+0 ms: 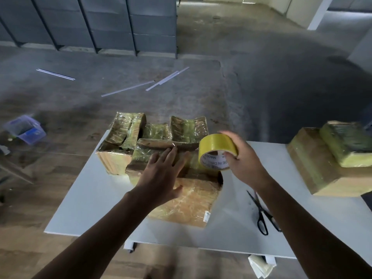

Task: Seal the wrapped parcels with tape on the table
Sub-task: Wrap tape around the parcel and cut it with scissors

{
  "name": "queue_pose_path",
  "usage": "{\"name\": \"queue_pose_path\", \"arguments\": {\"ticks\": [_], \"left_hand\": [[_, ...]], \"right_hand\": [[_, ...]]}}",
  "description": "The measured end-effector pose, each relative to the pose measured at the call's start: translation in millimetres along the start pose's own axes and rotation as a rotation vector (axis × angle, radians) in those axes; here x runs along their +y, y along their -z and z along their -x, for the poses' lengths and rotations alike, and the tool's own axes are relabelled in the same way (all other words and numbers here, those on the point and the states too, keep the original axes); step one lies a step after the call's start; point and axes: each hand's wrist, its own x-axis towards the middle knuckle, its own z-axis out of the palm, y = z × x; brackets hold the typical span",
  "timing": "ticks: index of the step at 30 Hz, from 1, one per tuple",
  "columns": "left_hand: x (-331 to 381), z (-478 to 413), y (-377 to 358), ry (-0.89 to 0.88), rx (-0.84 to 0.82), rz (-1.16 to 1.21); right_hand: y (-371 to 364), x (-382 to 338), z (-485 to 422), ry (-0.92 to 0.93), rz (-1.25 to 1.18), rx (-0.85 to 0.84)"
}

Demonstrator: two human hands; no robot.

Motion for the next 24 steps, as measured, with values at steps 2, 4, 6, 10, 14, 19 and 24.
{"name": "queue_pose_path", "arguments": {"ticks": [2,4,6,10,14,19,24], "left_hand": [[-0.5,-1.9,0.4,-0.005,-0.007,-0.017],[-2.3,-1.7,0.3,-0.006,-0.012,-0.025],[-3.8,1.2,0.2,-0.002,-0.022,-0.036],[1.6,0.6,0.1,-0.003,-0.034,-0.098],[13.8,-3.7,4.4,-0.007,-0.065,-0.166],[38.8,-14.6,23.5,0.016,-0.145,-0.273],[76.5,-27.3,23.7,0.028,-0.306,-0.322]], "right_hand": [[13.4,-5.4,-0.3,0.037,0.136,-0.053],[30.2,-4.6,3.6,0.042,0.262,-0.080],[50.1,6.0,7.9,0.010,0.525,-0.143],[52.0,31.0,21.7,-0.012,0.811,-0.312],[22.3,43.5,28.9,0.008,0.813,-0.314],[-2.3,47.1,27.0,0.039,0.784,-0.333],[-8.2,45.3,24.4,0.049,0.745,-0.307]]}}
